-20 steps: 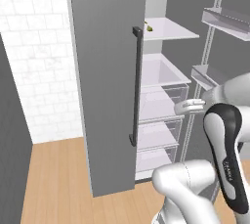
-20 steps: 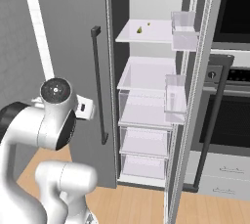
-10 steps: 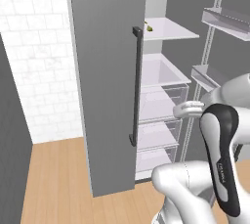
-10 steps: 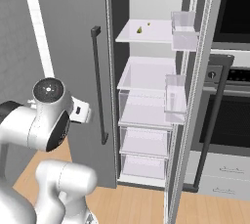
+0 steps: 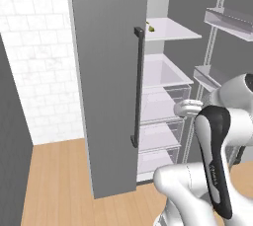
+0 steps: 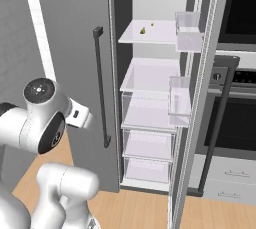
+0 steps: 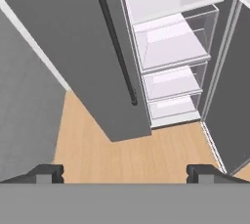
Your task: Grab a lemon wedge from the fridge and one ice cube from the ice bowl, and put them in the glass of lemonade.
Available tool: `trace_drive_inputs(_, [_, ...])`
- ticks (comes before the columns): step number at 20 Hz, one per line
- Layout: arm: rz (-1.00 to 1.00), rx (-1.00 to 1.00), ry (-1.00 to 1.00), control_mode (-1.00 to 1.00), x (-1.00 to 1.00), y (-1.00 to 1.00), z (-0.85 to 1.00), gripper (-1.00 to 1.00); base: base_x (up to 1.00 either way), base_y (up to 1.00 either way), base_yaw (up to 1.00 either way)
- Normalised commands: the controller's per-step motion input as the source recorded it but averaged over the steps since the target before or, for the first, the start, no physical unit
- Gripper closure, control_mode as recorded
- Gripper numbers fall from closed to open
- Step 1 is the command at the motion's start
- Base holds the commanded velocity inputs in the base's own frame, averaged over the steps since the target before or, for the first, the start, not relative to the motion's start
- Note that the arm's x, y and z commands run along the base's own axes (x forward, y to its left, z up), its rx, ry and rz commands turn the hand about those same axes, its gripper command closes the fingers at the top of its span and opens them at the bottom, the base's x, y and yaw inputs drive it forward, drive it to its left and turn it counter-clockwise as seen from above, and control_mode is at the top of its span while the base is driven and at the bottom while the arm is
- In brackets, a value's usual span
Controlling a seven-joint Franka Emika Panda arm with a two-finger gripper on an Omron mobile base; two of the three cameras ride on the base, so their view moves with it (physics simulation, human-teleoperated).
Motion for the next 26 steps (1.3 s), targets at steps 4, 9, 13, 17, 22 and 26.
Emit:
trace_drive_inputs(4, [-0.23, -0.05, 0.0, -1.0, 0.0, -0.18, -0.19, -1.0, 0.0, 0.0, 0.0])
trace_drive_inputs(9, [-0.24, -0.02, 0.0, -1.0, -0.04, -0.27, -0.11, -1.0, 0.0, 0.0, 0.0])
trace_drive_inputs(13, [0.0, 0.0, 0.0, -1.0, -0.08, 0.0, -0.01, -1.0, 0.0, 0.0, 0.0])
trace_drive_inputs(17, [0.09, -0.06, 0.0, -1.0, -0.04, 0.43, -0.08, -1.0, 0.0, 0.0, 0.0])
trace_drive_inputs(22, [0.05, -0.02, 0.0, 1.0, 0.0, 0.18, -0.04, -1.0, 0.01, -0.03, 0.0])
trace_drive_inputs(26, [0.0, 0.0, 0.0, 1.0, 0.0, 0.0, 0.0, -1.0, 0.02, -0.51, 0.0])
